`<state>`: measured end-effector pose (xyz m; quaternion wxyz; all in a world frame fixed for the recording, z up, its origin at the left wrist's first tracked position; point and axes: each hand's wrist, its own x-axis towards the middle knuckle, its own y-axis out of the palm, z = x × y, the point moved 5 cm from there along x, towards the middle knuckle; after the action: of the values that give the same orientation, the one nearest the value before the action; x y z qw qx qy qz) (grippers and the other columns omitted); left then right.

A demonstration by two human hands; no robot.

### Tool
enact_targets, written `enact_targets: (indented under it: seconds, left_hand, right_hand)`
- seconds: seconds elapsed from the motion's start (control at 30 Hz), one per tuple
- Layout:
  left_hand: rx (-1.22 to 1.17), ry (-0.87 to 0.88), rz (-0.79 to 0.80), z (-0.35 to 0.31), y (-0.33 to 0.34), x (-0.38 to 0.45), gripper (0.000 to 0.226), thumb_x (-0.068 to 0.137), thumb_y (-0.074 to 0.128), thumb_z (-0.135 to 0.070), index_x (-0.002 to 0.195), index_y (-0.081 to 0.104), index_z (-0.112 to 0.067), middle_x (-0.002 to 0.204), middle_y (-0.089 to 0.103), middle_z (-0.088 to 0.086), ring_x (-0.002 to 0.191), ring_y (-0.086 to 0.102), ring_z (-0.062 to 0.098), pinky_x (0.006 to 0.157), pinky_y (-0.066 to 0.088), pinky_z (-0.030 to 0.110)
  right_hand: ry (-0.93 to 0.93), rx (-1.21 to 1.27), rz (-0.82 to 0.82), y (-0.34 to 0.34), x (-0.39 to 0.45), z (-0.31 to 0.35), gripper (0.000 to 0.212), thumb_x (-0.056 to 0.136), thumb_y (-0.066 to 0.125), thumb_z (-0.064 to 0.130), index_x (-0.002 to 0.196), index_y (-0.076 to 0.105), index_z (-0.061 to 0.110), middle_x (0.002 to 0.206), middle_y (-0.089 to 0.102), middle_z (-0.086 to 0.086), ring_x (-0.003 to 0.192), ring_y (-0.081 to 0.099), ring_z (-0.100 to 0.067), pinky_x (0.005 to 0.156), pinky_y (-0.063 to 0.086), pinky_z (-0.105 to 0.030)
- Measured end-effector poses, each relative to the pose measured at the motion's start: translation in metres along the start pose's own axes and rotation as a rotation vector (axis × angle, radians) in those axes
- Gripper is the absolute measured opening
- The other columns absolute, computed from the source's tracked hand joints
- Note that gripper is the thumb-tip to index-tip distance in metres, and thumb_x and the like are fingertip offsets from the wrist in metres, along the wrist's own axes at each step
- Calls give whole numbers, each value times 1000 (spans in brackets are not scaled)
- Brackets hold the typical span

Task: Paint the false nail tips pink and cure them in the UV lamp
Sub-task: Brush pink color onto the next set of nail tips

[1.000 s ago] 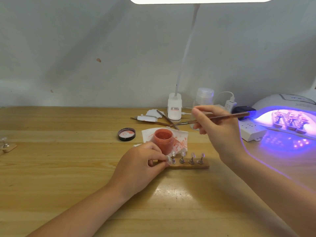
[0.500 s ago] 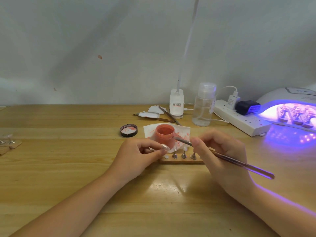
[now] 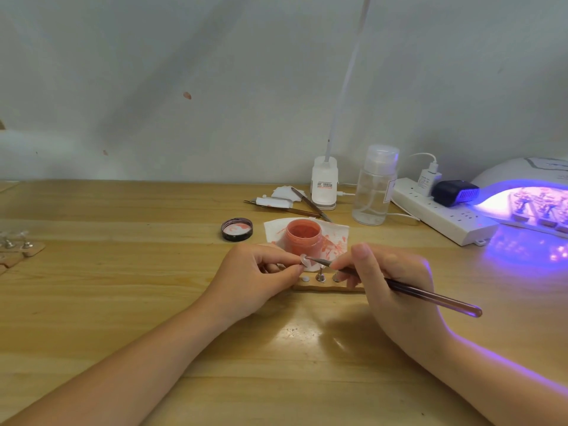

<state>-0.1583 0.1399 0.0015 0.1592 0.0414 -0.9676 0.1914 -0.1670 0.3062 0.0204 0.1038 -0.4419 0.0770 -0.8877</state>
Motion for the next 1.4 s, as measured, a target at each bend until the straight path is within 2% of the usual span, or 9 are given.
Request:
enact_targets:
  seconds: [0.23,0.43,0.7,0.83,0.97,1.07,1.17,1.3,1.4]
  left_hand:
    - [7,0,-19,2,-2,0,22,77,70,-6,78,74,-28,59,56,-4,56,43,0,56,36,10]
    - [3,13,-10,1,0,1,20,77,71,-8,77,74,-28,59,55,3,51,39,0,52,32,8]
    - [-45,-20,-26,-1,1,0,16,75,73,-11,76,75,-27,76,70,18,66,50,17,64,40,29]
    - [-55,-32,-36,0,1,-1,11,74,73,-13,79,75,-23,78,73,8,73,60,22,69,45,30]
    - [-67,-26,-40,-1,1,-1,15,72,74,-11,74,74,-26,76,72,-14,77,65,-1,69,48,11]
    - [-94,-39,-45,-1,1,-1,14,70,74,-12,72,74,-26,75,72,-15,73,64,-7,66,45,7]
    - [-95,-35,-49,-1,1,-2,13,70,74,-11,74,75,-24,77,72,-14,74,64,-5,66,47,9]
    - [-133,-40,-62,0,1,-2,11,63,71,-24,73,75,-24,77,72,-13,77,66,-1,69,50,11]
    - [-130,-43,-65,2,2,-1,11,64,71,-24,74,75,-25,77,72,-13,75,65,-4,66,48,10]
  right_hand:
    - [32,70,-63,-5,-3,-1,42,93,40,44,68,65,21,55,59,13,51,57,-1,51,44,-13]
    - [136,134,-61,-1,-5,-9,43,88,42,35,61,67,12,52,62,2,47,57,-7,49,43,-15]
    - [116,90,-78,-2,-4,-6,44,89,40,32,63,67,9,55,61,2,52,58,-10,53,45,-21]
    - [95,46,-126,-5,-3,-4,43,91,41,40,65,66,18,57,61,2,56,60,-15,58,49,-34]
    - [114,8,-102,-3,-2,-3,46,91,41,48,64,67,21,55,62,8,56,60,-11,63,47,-30]
    - [141,68,-162,-7,-5,-4,45,90,38,39,59,66,22,53,62,7,52,59,-10,65,45,-26]
    - [154,16,-143,-3,-3,-4,40,88,39,40,65,67,24,58,65,6,62,63,-16,70,48,-38]
    - [161,102,-163,-5,-5,-3,48,89,37,38,55,66,18,51,62,9,49,57,-7,63,44,-18]
    - [154,37,-165,-5,-4,-3,42,89,38,40,63,67,23,58,65,8,61,63,-12,70,48,-35]
